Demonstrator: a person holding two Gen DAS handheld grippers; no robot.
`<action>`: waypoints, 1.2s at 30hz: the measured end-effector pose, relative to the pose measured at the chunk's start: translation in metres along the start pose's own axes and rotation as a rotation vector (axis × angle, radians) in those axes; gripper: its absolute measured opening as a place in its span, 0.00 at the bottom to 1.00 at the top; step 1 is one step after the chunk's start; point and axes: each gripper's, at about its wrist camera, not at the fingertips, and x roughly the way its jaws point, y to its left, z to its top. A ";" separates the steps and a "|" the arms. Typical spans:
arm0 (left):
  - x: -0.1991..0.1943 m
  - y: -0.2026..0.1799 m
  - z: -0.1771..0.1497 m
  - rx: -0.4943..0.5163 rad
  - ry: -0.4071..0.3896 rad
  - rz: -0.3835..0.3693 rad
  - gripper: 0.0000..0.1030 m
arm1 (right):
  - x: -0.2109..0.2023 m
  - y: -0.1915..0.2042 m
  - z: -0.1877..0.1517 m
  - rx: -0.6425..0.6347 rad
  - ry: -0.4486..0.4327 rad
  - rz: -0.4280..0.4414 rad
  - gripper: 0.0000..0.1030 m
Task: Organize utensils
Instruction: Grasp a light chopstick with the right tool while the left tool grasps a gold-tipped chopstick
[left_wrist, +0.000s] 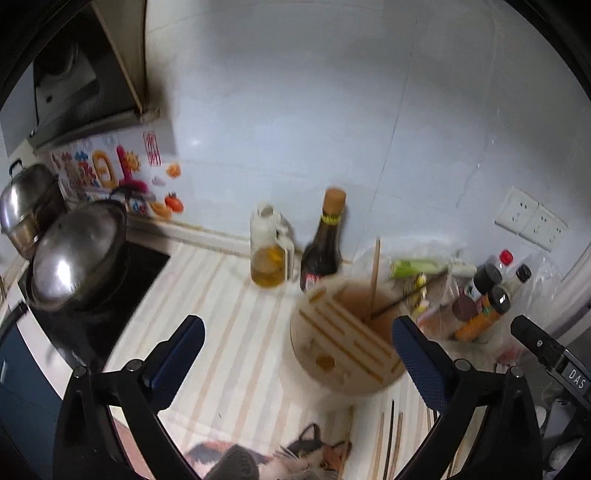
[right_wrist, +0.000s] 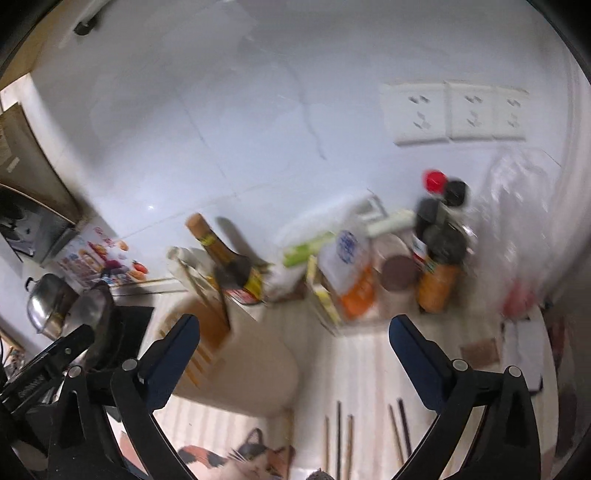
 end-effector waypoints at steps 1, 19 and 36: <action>0.001 0.000 -0.008 0.001 0.011 -0.005 1.00 | -0.001 -0.008 -0.009 0.006 0.013 -0.015 1.00; 0.132 -0.029 -0.181 0.123 0.355 0.075 1.00 | 0.122 -0.081 -0.185 0.042 0.586 -0.106 0.47; 0.174 -0.089 -0.194 0.255 0.443 -0.033 0.74 | 0.136 -0.101 -0.211 -0.015 0.670 -0.198 0.07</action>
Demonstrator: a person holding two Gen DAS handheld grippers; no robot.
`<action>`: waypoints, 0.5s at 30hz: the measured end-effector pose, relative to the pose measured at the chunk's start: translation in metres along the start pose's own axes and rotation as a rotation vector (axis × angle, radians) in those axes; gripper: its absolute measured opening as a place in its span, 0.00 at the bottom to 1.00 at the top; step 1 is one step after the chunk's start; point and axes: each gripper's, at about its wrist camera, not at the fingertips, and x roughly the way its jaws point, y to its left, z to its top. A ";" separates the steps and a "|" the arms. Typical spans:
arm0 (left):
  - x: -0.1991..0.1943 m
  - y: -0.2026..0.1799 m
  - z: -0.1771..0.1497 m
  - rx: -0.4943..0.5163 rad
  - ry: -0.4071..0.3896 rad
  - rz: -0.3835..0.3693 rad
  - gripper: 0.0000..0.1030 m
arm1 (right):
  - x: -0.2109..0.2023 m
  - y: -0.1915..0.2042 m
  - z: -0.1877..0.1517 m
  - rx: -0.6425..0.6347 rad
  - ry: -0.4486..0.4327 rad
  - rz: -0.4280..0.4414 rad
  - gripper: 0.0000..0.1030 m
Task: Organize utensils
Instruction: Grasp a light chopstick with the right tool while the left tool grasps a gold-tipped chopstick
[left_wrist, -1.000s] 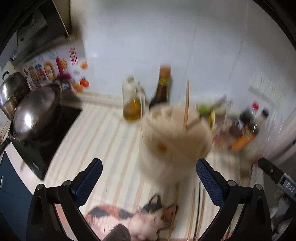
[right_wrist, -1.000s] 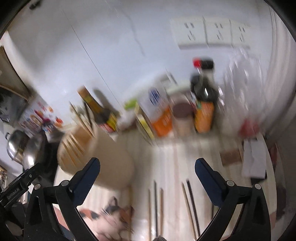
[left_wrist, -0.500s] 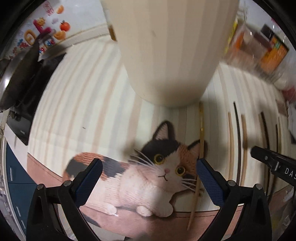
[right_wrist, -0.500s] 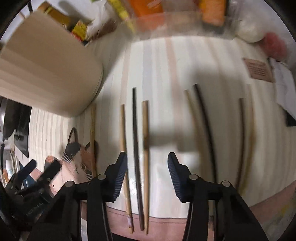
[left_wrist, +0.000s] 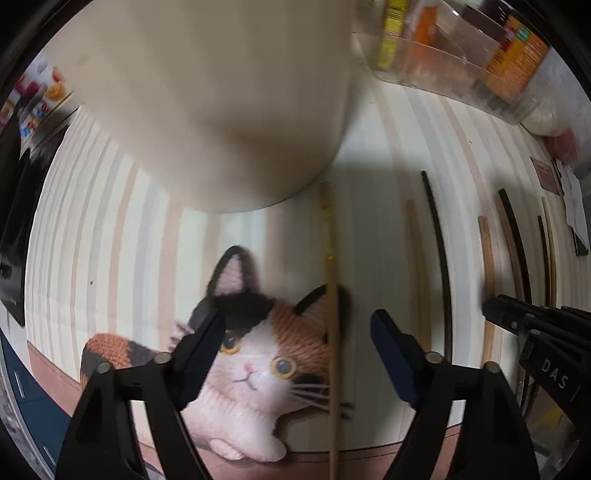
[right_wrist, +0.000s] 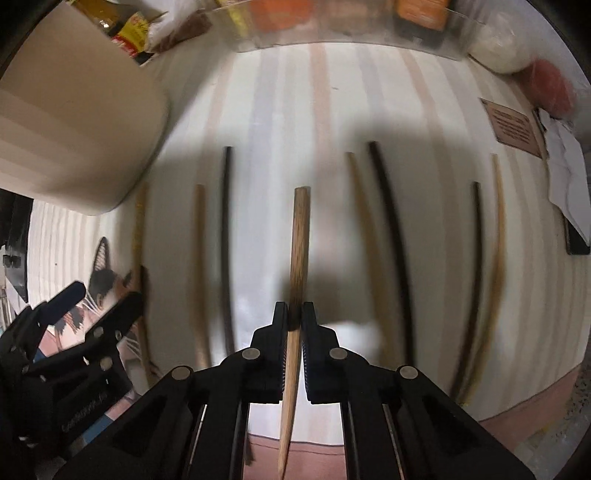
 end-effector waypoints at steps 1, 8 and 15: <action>0.000 -0.005 0.001 0.012 0.000 0.002 0.74 | 0.000 -0.005 -0.002 0.001 0.004 -0.002 0.07; 0.003 -0.024 0.004 0.050 0.002 0.019 0.68 | -0.001 -0.027 -0.012 0.009 0.021 0.005 0.07; 0.009 -0.034 0.002 0.054 0.010 0.008 0.44 | -0.001 -0.036 -0.013 -0.002 0.033 0.000 0.07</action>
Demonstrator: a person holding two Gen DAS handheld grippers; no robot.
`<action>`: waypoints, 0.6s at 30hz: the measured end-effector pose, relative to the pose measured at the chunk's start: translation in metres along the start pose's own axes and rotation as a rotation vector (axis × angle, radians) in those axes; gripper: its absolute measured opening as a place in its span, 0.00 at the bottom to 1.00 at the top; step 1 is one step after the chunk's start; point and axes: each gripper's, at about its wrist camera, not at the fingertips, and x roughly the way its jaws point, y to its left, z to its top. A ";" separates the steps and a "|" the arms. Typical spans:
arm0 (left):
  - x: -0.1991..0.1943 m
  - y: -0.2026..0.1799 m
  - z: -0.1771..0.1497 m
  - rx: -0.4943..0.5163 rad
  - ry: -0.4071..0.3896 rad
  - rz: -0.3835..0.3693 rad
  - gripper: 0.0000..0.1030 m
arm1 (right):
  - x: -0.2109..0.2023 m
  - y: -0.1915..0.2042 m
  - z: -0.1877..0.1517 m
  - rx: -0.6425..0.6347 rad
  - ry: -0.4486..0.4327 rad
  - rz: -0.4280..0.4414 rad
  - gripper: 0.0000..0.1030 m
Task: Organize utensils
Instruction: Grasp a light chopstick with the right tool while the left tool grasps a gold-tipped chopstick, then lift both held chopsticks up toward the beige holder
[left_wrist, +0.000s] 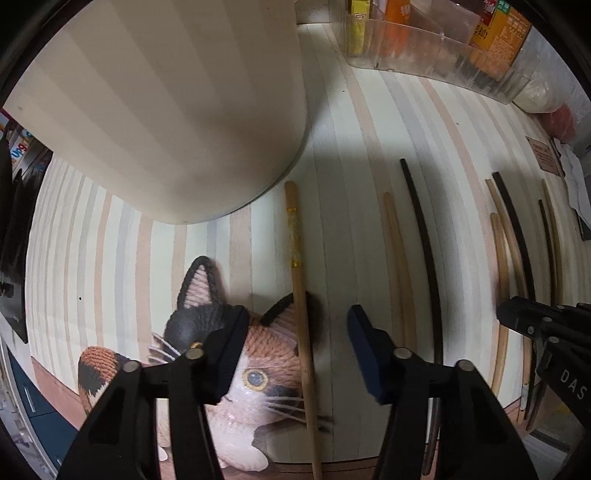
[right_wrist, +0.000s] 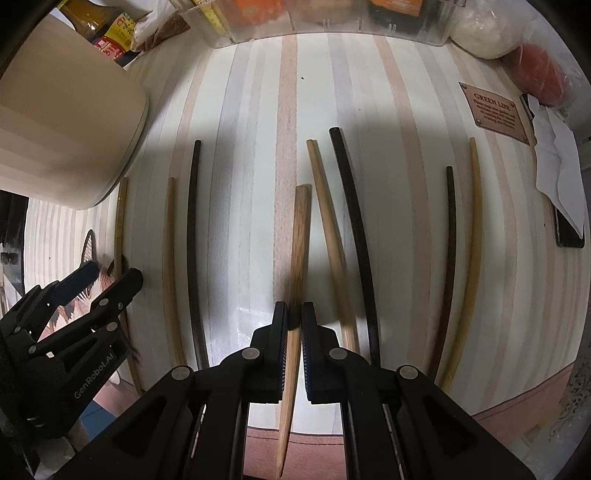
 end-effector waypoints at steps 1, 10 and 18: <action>-0.002 0.002 -0.002 0.000 -0.002 -0.008 0.34 | -0.002 -0.003 0.006 0.000 0.003 0.001 0.07; -0.004 0.017 -0.032 -0.029 0.008 -0.016 0.05 | 0.005 0.028 0.025 -0.033 0.025 -0.015 0.07; -0.012 0.054 -0.092 -0.143 0.070 -0.039 0.04 | 0.014 0.051 0.013 -0.128 0.112 0.047 0.07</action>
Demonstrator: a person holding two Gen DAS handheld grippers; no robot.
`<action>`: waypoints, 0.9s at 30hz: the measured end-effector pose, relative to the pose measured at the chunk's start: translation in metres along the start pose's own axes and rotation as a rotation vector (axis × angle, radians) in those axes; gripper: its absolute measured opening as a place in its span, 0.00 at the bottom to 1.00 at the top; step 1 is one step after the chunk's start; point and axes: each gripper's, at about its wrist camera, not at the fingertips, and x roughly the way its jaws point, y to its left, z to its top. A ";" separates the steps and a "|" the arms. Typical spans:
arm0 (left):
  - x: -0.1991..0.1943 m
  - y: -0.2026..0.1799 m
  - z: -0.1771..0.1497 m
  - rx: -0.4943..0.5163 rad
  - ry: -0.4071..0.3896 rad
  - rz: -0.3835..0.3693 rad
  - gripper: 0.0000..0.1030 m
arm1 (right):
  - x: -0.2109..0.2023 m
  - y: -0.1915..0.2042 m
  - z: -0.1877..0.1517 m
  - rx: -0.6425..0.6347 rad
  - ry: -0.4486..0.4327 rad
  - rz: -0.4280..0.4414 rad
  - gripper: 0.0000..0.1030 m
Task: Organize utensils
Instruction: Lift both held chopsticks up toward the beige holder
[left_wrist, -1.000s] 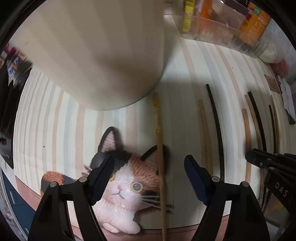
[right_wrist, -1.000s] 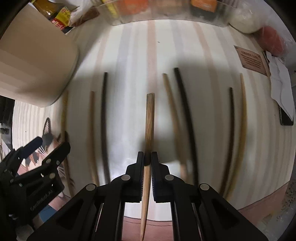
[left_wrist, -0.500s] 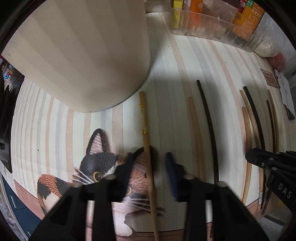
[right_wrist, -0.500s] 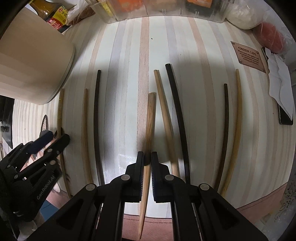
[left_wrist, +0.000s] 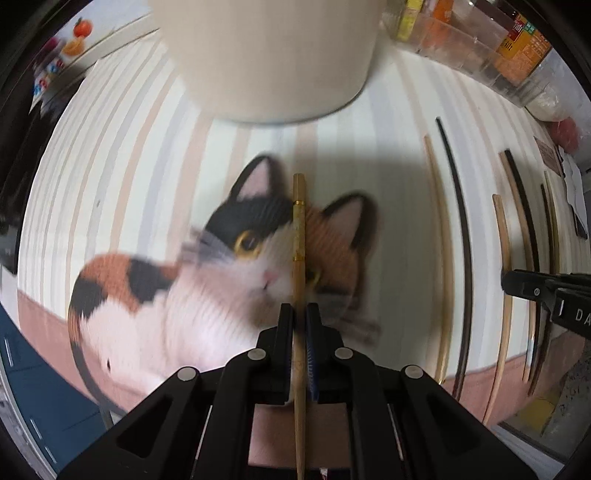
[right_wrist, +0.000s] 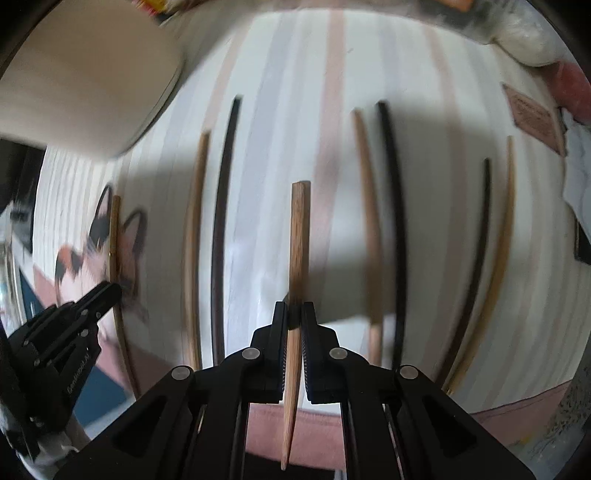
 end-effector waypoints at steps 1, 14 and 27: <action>0.000 0.004 -0.005 -0.009 0.004 -0.010 0.04 | 0.001 0.002 -0.001 -0.013 0.011 0.000 0.07; 0.010 0.023 0.048 -0.024 0.027 -0.073 0.09 | 0.010 0.017 0.039 -0.017 0.075 -0.048 0.09; 0.005 -0.007 0.062 -0.003 -0.006 -0.034 0.04 | 0.006 0.019 0.044 0.013 0.029 -0.047 0.07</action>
